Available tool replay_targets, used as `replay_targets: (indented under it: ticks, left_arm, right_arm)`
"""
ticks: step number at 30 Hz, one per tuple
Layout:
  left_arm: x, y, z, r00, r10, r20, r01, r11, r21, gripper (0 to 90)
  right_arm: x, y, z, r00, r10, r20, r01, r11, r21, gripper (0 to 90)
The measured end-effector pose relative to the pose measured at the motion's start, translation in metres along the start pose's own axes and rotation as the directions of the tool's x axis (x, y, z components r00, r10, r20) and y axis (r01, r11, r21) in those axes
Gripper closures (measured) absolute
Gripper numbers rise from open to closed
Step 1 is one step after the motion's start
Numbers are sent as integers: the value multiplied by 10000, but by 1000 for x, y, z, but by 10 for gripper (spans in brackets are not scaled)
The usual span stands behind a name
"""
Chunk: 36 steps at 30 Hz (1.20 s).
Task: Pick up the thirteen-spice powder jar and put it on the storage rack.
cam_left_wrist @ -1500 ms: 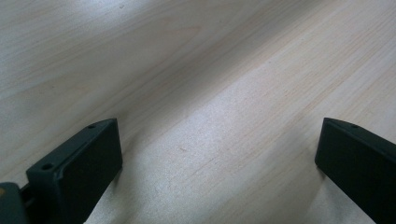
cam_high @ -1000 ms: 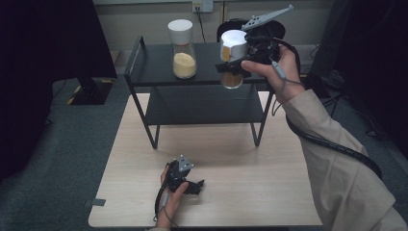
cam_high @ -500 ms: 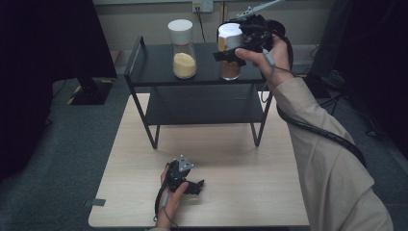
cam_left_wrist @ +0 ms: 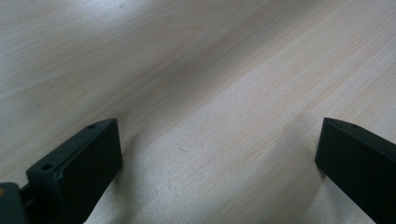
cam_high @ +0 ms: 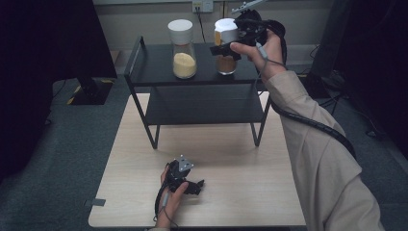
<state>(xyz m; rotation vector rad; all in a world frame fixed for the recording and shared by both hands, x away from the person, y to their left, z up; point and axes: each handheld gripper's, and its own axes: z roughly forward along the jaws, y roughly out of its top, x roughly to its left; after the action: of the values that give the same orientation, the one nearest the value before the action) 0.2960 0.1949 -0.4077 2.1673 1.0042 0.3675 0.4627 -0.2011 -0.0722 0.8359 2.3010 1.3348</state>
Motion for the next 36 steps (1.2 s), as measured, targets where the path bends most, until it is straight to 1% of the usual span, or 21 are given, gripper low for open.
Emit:
replay_targets:
  ticks: [2,6,10,16,20,21,23,27,30,33,36]
  left_arm:
    - [0,0,0,10000,-1,-1,1,10000,-3,0]
    - [0,0,0,10000,-1,-1,1,10000,-1,0]
    - [0,0,0,10000,2,-1,-2,10000,-1,0]
    - [0,0,0,10000,5,-3,-5,10000,0,0]
    - [0,0,0,10000,1,-4,-1,10000,-2,0]
    - [0,0,0,10000,3,-5,-3,10000,-1,0]
    - [0,0,0,10000,-4,-10,4,10000,-6,0]
    - [0,0,0,10000,-8,-8,8,10000,-5,0]
    - [0,0,0,10000,-9,-9,9,10000,-3,0]
    - [0,0,0,10000,7,-14,-7,10000,1,0]
    - [0,0,0,10000,15,-16,-15,10000,5,0]
  right_arm:
    - [-1,0,2,10000,-4,-16,4,10000,36,302]
    - [-4,-4,3,9998,195,-71,-196,9998,-97,302]
    - [-4,-7,3,9995,314,-57,-315,9993,-211,301]
    - [-1,-9,2,9998,200,-17,-200,9995,-231,297]
    - [0,-9,1,9998,219,13,-219,9996,-195,287]
    - [0,-8,1,9998,216,27,-215,9996,-169,270]
    - [2,-8,1,9995,319,73,-318,9994,-127,209]
    - [3,-8,1,9989,443,149,-442,9990,-42,140]
    - [5,-9,1,9983,490,309,-491,9988,24,85]
    - [5,-11,0,9979,573,311,-575,9983,48,48]
    - [7,-14,-1,9980,519,352,-523,9986,107,33]
